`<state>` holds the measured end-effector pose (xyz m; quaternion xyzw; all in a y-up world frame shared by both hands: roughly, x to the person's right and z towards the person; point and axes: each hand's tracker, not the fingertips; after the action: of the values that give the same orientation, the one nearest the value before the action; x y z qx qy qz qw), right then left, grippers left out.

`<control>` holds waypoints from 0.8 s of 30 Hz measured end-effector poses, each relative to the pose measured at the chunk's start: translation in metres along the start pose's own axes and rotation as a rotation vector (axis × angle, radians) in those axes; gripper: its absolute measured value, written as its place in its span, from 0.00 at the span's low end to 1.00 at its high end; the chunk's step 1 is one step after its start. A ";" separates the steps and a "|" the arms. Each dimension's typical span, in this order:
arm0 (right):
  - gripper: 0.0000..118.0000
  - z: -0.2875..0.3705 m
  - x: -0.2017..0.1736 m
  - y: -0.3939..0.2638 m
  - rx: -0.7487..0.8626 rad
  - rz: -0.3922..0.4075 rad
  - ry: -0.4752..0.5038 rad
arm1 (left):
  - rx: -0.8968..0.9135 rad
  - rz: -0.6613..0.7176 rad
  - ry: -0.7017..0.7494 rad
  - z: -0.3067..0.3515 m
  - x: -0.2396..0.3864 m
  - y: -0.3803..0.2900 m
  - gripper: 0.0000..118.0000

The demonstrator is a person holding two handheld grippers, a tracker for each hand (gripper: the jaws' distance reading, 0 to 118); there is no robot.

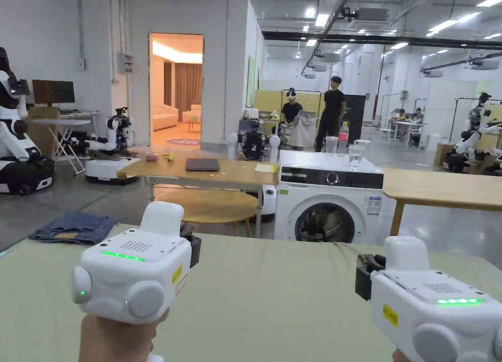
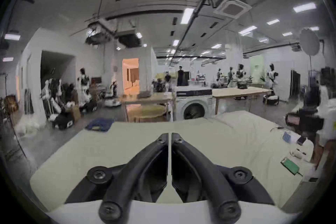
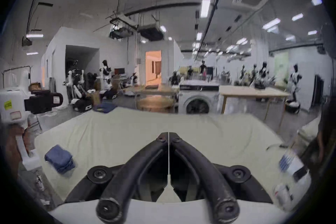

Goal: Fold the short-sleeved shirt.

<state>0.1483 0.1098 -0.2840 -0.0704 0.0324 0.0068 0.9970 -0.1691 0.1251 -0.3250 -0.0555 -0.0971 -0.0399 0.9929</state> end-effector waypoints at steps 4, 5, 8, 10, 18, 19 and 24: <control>0.00 0.011 0.007 0.008 0.029 0.068 -0.041 | 0.004 -0.001 -0.023 0.006 0.030 0.005 0.00; 0.00 0.013 0.010 0.005 0.026 0.059 -0.054 | -0.002 -0.006 -0.026 0.010 0.033 0.005 0.00; 0.00 0.024 0.018 -0.006 0.012 0.000 -0.067 | -0.006 0.095 -0.025 0.030 0.029 -0.004 0.00; 0.00 0.027 0.016 -0.014 0.001 -0.011 -0.084 | -0.003 0.152 -0.011 0.038 0.024 -0.015 0.00; 0.00 0.038 -0.002 -0.016 0.018 0.028 -0.058 | -0.021 0.088 -0.049 0.041 0.035 -0.016 0.00; 0.00 0.038 -0.003 -0.016 0.022 0.023 -0.057 | -0.022 0.097 -0.051 0.042 0.036 -0.016 0.00; 0.00 0.038 -0.007 -0.014 0.031 0.045 -0.056 | -0.003 0.102 -0.053 0.047 0.038 -0.013 0.00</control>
<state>0.1437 0.1015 -0.2438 -0.0539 0.0062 0.0306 0.9981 -0.1421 0.1151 -0.2705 -0.0631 -0.1206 0.0119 0.9906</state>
